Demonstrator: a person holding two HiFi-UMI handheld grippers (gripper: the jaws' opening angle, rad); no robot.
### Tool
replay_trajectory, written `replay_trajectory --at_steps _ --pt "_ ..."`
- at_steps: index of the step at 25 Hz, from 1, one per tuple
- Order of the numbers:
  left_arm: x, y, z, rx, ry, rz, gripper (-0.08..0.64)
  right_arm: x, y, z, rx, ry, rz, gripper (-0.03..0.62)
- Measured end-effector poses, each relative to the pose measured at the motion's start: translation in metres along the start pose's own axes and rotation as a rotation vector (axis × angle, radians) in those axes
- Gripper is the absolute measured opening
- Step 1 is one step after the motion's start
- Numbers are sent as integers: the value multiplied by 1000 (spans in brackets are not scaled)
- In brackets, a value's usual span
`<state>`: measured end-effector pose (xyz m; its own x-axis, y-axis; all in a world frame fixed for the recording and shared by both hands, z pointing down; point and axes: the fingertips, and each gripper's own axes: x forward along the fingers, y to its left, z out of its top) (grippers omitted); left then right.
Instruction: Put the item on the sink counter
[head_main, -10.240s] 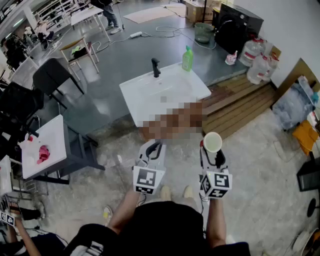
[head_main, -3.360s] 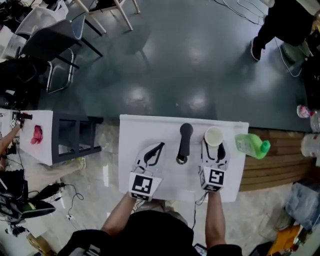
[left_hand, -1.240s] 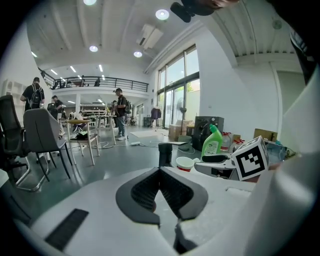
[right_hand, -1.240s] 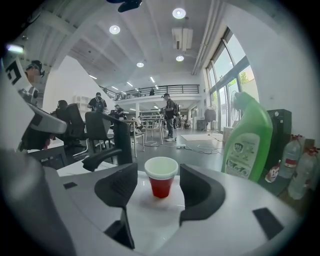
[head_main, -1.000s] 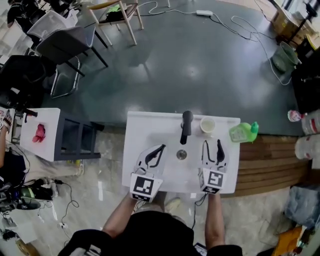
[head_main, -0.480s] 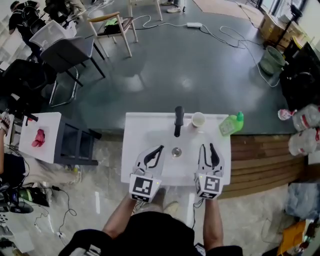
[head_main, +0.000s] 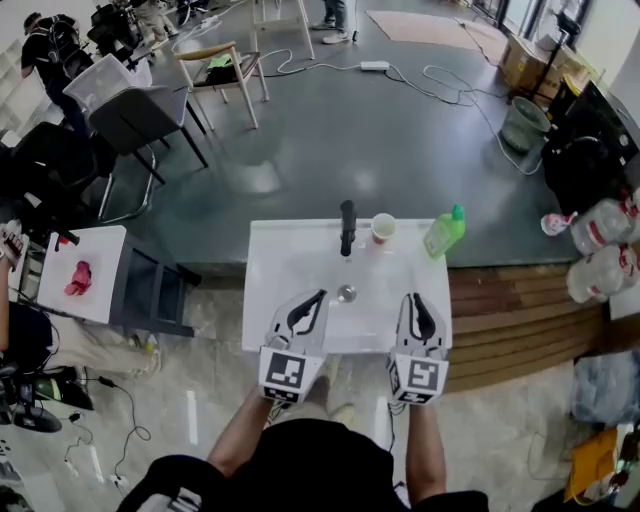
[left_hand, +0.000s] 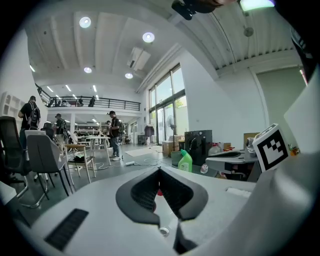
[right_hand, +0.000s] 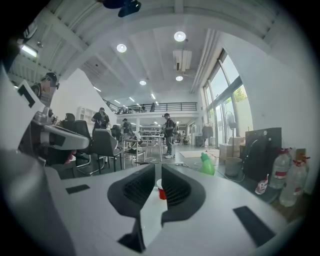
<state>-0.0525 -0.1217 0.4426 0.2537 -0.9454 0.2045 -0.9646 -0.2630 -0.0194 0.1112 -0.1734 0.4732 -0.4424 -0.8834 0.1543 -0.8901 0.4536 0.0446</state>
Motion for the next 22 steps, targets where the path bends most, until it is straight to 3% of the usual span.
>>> replay_trajectory --at_steps 22 --pt "-107 -57 1 26 -40 -28 2 -131 37 15 15 -23 -6 -2"
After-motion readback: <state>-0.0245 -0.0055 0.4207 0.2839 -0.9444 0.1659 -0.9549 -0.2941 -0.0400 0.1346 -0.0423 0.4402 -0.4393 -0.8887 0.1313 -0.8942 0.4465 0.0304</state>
